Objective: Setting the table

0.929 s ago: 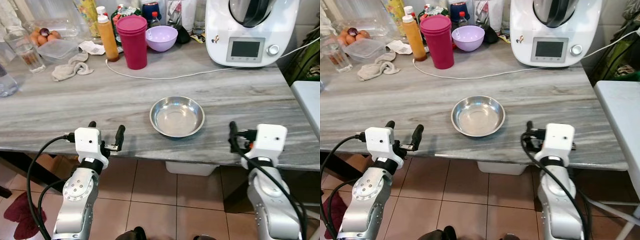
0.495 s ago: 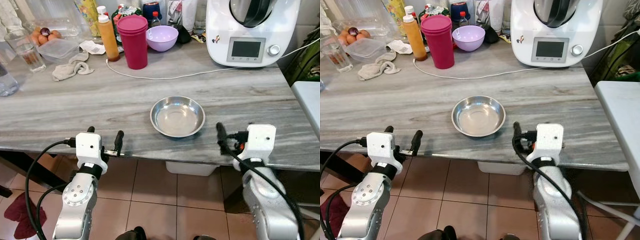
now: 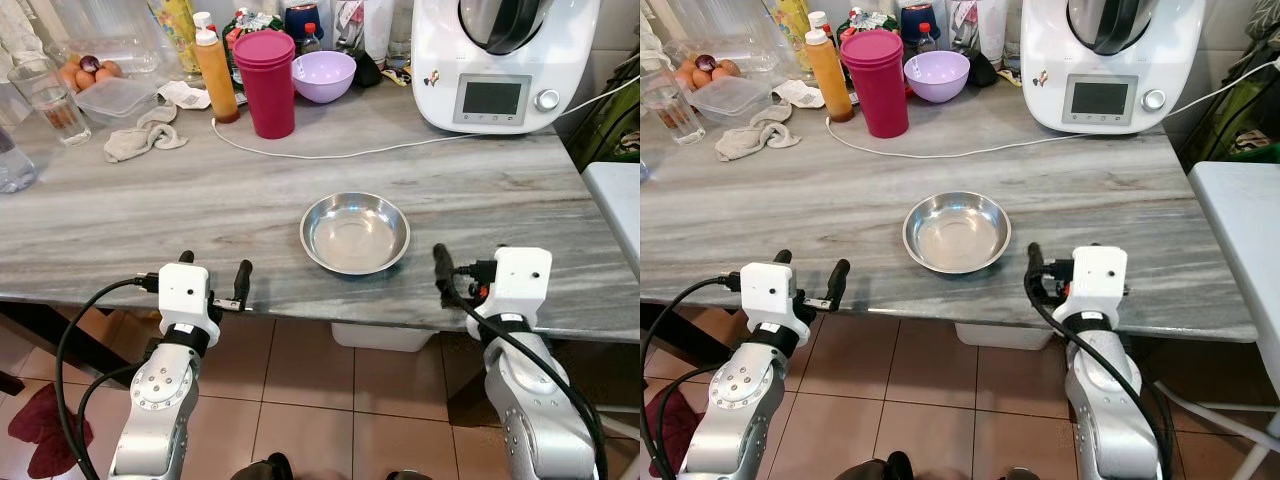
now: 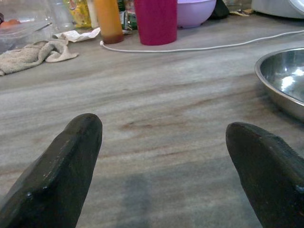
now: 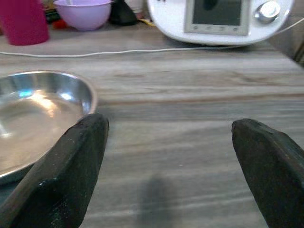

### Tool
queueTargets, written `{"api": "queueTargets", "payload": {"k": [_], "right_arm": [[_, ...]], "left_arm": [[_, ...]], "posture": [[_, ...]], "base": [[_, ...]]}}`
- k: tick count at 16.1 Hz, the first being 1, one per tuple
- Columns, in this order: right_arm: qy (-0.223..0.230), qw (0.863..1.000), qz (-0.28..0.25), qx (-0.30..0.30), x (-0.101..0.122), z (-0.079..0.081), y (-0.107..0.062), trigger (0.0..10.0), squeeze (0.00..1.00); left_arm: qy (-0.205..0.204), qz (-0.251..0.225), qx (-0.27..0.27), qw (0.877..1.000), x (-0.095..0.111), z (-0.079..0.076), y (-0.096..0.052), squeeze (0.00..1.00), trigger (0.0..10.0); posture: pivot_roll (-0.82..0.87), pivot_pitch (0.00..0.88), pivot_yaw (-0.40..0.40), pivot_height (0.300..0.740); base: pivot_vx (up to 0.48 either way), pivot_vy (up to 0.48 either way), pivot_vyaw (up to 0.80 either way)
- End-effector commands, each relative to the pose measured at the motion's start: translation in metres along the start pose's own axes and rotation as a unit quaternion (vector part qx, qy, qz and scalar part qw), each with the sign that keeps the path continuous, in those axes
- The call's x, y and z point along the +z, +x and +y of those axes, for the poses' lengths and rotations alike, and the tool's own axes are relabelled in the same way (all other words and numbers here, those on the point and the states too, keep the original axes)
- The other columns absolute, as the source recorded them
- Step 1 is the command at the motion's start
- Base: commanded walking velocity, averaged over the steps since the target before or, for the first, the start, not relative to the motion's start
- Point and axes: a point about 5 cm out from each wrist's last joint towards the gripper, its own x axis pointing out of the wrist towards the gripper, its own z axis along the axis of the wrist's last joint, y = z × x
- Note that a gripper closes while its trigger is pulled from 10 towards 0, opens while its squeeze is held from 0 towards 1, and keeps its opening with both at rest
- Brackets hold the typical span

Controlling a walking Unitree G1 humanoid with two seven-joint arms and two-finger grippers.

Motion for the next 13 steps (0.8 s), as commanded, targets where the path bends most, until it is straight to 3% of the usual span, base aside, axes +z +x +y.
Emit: {"api": "queueTargets", "payload": {"k": [1,4,6,13], "right_arm": [[0.014,1.000,-0.002,0.002,-0.0007,-0.0002,0.0009,10.0,0.00],[0.028,1.000,-0.002,-0.006,-0.0008,0.0005,0.0028,10.0,0.00],[0.047,0.999,0.006,0.003,-0.0016,0.0038,0.0036,10.0,0.00],[0.049,0.999,0.004,0.010,-0.0009,0.0047,0.0062,10.0,0.00]], "left_arm": [[0.002,0.006,-0.002,1.000,-0.0008,-0.0002,0.0007,0.00,10.0],[0.004,0.007,-0.004,1.000,-0.0008,-0.0003,0.0016,0.00,10.0],[0.004,0.007,-0.005,1.000,-0.0008,-0.0009,0.0020,0.00,10.0],[0.005,0.008,-0.008,1.000,-0.0002,-0.0019,0.0029,0.00,10.0]], "posture": [[-0.16,0.132,0.067,0.740],[-0.15,0.130,0.070,0.740],[-0.15,0.127,0.071,0.740],[-0.15,0.128,0.071,0.740]], "base": [[0.000,0.000,0.00],[-0.081,0.000,0.00],[-0.270,0.000,0.00],[-0.325,0.000,0.00]]}}
